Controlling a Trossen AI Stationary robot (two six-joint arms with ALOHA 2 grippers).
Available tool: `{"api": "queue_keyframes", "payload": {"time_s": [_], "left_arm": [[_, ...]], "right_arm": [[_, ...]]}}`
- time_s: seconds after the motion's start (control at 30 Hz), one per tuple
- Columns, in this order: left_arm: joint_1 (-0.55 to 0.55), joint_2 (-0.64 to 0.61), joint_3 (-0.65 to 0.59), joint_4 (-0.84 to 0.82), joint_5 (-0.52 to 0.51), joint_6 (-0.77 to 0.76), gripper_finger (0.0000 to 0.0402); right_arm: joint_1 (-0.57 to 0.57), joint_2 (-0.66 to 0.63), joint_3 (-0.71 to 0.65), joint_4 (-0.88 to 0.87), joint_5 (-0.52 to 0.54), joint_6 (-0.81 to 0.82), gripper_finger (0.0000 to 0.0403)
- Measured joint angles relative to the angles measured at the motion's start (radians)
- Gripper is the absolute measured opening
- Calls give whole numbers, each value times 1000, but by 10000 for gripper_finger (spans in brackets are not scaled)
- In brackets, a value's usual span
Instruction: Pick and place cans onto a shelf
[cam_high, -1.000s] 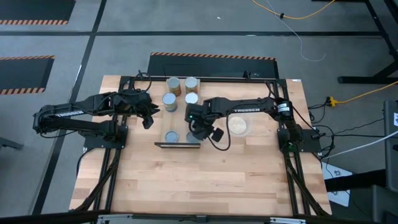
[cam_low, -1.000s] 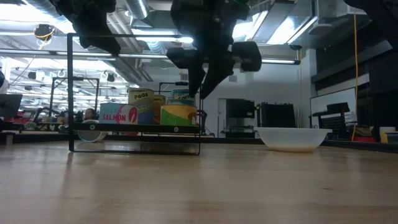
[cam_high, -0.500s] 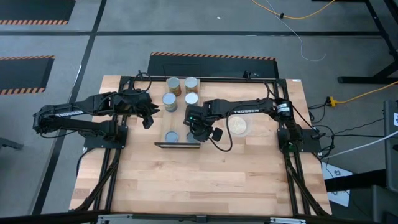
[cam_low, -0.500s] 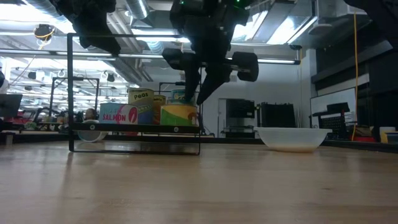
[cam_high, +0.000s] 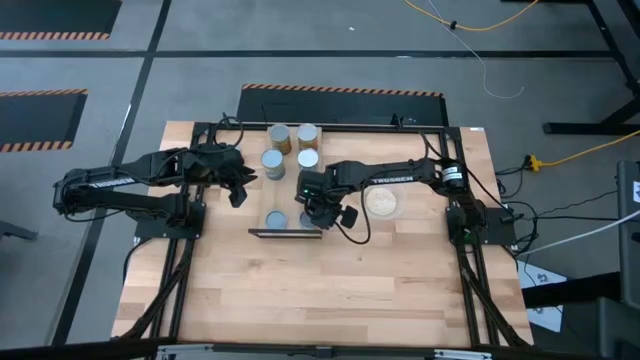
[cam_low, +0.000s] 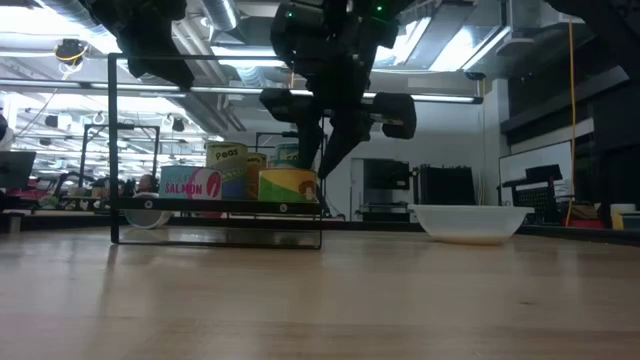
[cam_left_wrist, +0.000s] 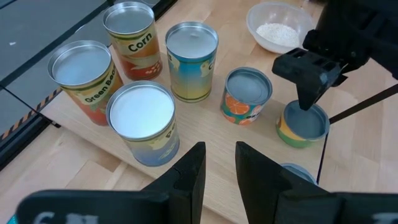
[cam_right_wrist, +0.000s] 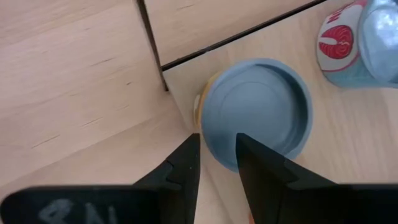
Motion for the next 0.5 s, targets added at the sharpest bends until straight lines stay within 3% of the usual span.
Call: {"api": "queue_keyframes", "payload": {"time_s": [0.27, 0.5], "left_arm": [[0, 0, 0, 0, 0, 0, 80], [0, 0, 0, 0, 0, 0, 80]], "right_arm": [[0, 22, 0, 4, -1, 1, 102], [2, 31, 3, 7, -5, 5, 45]]}}
